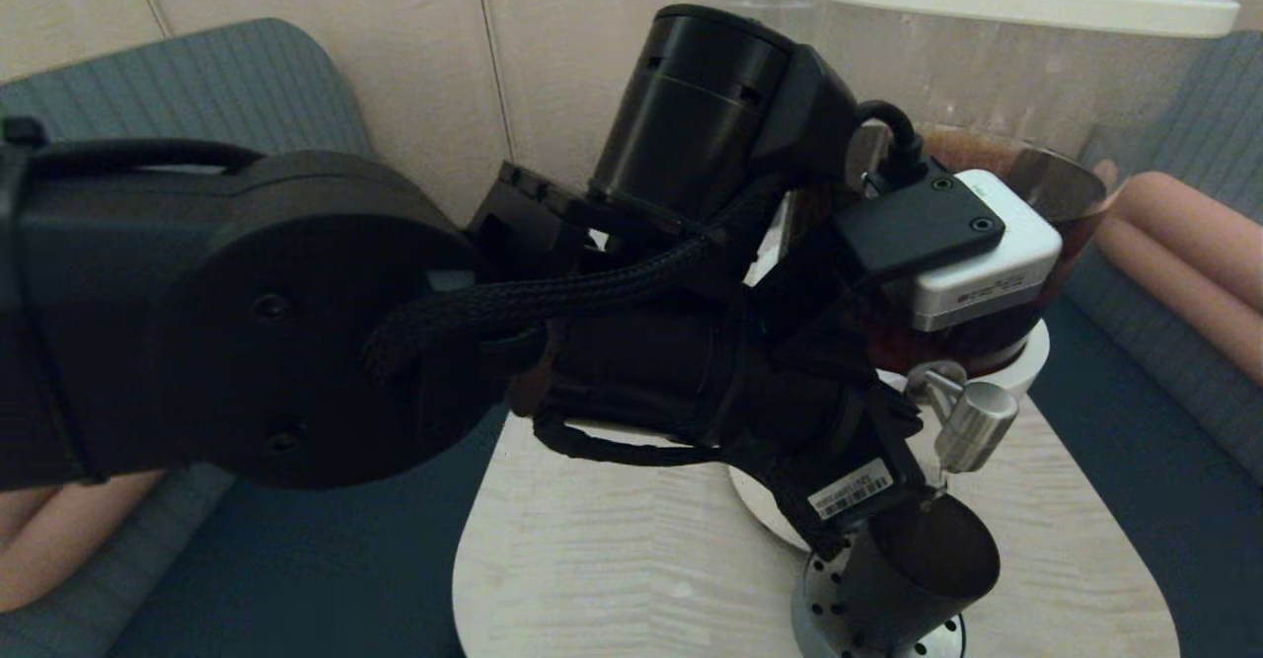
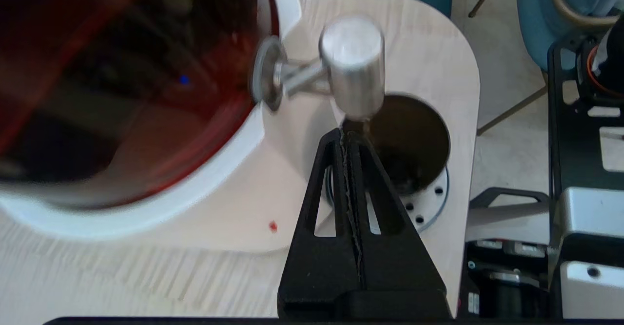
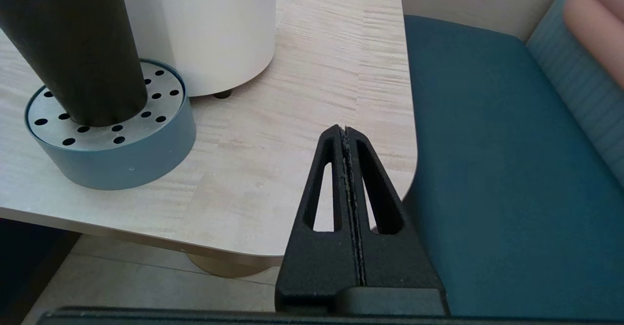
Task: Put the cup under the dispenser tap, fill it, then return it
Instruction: Turn off the faucet
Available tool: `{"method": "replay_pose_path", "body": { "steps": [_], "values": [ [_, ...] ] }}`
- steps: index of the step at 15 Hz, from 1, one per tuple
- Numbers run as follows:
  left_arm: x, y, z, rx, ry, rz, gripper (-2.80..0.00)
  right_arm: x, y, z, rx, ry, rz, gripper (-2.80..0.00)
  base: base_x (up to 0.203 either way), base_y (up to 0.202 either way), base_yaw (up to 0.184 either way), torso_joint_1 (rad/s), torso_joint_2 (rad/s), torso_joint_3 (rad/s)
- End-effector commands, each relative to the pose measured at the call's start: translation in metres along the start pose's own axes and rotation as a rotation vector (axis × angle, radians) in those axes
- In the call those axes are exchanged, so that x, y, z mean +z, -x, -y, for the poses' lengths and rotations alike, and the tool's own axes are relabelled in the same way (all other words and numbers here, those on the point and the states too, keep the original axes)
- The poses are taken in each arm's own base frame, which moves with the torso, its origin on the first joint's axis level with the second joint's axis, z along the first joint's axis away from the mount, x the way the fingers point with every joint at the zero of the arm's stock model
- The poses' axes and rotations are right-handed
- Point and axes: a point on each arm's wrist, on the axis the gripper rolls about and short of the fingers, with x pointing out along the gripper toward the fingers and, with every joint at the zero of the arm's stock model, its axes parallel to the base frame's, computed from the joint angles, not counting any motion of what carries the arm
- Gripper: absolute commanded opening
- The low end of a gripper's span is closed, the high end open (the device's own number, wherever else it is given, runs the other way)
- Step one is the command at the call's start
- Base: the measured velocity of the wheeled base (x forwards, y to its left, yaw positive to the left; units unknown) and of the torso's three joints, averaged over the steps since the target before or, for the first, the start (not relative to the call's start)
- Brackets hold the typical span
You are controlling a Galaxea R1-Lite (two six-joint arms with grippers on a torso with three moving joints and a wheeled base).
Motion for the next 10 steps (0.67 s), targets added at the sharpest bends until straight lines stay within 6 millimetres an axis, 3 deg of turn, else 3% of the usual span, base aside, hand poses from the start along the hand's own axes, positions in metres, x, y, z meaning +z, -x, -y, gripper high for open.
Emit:
{"method": "replay_pose_path", "body": {
  "steps": [1,10],
  "values": [
    [0.001,-0.01,-0.001,-0.003,-0.004,0.001,-2.8,-0.002,0.0,0.0,0.001,0.001,-0.002,-2.8,0.0,0.0,0.0,0.0,0.0,0.0],
    [0.004,-0.022,-0.001,-0.004,-0.015,0.006,-2.8,-0.002,0.0,0.0,0.001,0.001,-0.001,-2.8,0.0,0.0,0.0,0.0,0.0,0.0]
  ]
}}
